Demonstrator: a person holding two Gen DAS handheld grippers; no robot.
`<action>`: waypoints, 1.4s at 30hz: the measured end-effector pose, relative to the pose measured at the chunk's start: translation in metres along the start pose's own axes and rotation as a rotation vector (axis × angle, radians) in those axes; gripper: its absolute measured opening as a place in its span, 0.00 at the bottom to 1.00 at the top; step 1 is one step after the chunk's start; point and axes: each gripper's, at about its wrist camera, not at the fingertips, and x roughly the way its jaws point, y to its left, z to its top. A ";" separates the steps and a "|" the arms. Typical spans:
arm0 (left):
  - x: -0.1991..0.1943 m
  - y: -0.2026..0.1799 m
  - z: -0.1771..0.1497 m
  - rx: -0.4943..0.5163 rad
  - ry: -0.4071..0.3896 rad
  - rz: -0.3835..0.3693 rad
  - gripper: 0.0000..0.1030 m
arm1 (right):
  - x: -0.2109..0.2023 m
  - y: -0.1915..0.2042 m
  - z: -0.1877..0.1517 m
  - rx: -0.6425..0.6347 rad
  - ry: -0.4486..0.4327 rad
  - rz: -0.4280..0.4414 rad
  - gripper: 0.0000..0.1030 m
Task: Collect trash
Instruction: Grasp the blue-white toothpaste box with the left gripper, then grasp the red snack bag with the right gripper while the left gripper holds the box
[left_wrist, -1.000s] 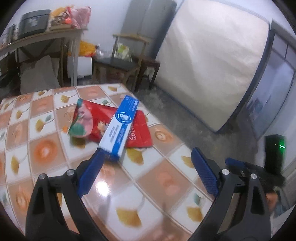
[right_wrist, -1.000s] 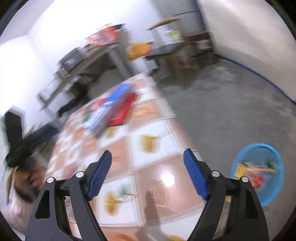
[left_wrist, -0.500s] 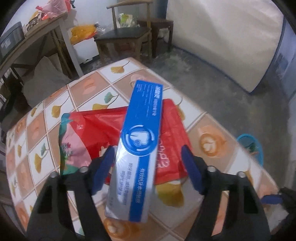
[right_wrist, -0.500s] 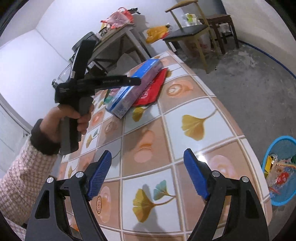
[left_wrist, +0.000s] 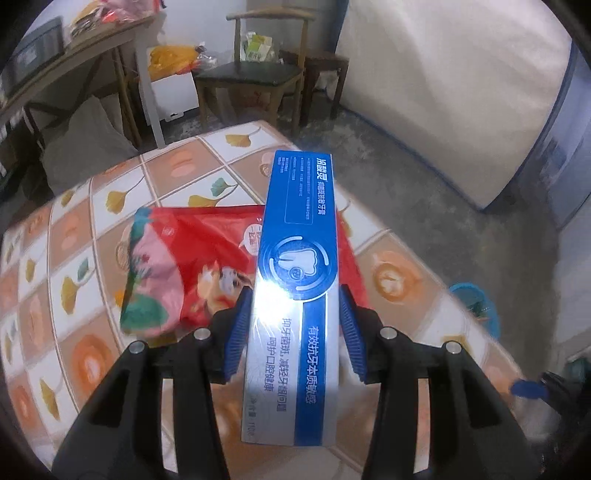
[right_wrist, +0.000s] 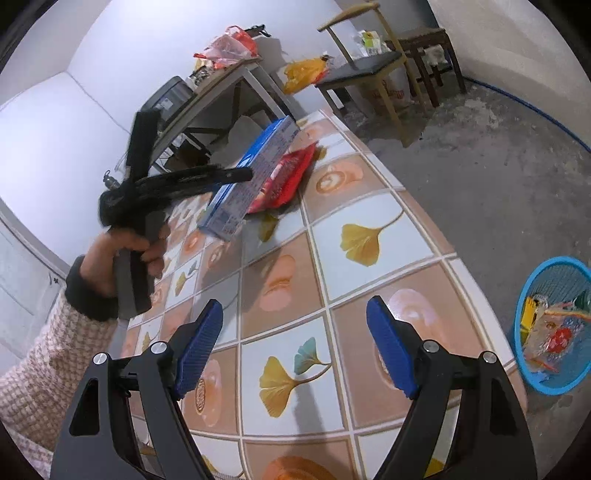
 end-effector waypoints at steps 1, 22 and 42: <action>-0.011 0.004 -0.006 -0.017 -0.021 -0.018 0.43 | -0.001 0.001 0.002 -0.008 -0.001 0.004 0.76; -0.119 0.120 -0.198 -0.512 -0.247 -0.015 0.43 | 0.162 0.018 0.136 -0.010 0.221 -0.112 0.55; -0.105 0.118 -0.218 -0.608 -0.233 -0.068 0.42 | 0.113 0.013 0.092 0.085 0.184 -0.096 0.03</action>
